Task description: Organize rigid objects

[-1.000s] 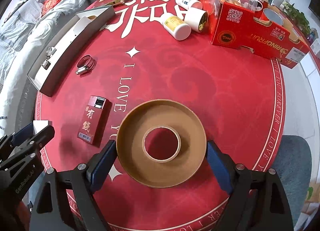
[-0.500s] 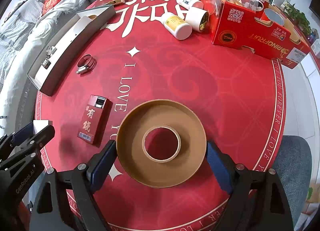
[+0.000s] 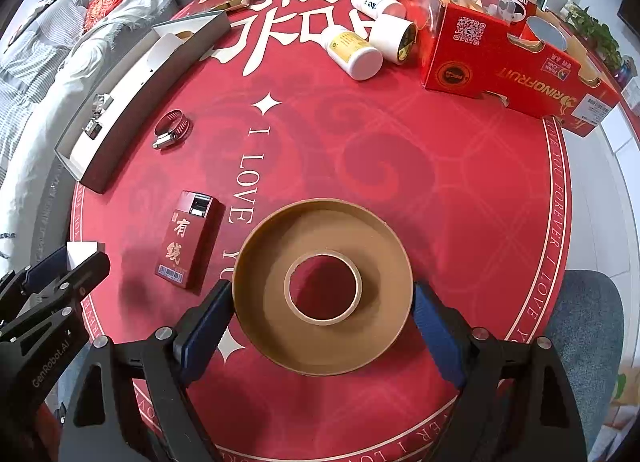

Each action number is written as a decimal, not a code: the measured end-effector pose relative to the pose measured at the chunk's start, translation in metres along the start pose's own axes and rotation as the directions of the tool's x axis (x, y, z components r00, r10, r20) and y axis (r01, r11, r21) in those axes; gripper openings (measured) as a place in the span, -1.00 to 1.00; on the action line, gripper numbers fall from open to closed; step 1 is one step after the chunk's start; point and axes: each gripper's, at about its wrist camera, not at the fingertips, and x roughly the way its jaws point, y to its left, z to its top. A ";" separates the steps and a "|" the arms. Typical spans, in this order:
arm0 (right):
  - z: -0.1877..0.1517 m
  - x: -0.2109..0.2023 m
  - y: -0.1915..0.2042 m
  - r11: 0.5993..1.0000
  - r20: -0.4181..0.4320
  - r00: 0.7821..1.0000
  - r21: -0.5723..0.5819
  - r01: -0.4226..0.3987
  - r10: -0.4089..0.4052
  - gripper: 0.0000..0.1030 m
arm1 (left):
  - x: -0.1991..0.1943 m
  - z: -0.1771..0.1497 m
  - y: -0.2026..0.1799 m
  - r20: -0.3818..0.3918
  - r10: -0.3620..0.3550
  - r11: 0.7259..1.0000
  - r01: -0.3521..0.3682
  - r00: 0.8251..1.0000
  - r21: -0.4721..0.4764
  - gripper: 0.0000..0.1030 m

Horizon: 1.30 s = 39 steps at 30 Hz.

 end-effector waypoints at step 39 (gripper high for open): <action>0.146 -0.123 0.081 0.980 0.323 0.929 -0.147 -0.137 0.179 0.72 | -0.122 0.143 0.105 0.315 0.015 0.954 0.080 0.949 -0.289 0.05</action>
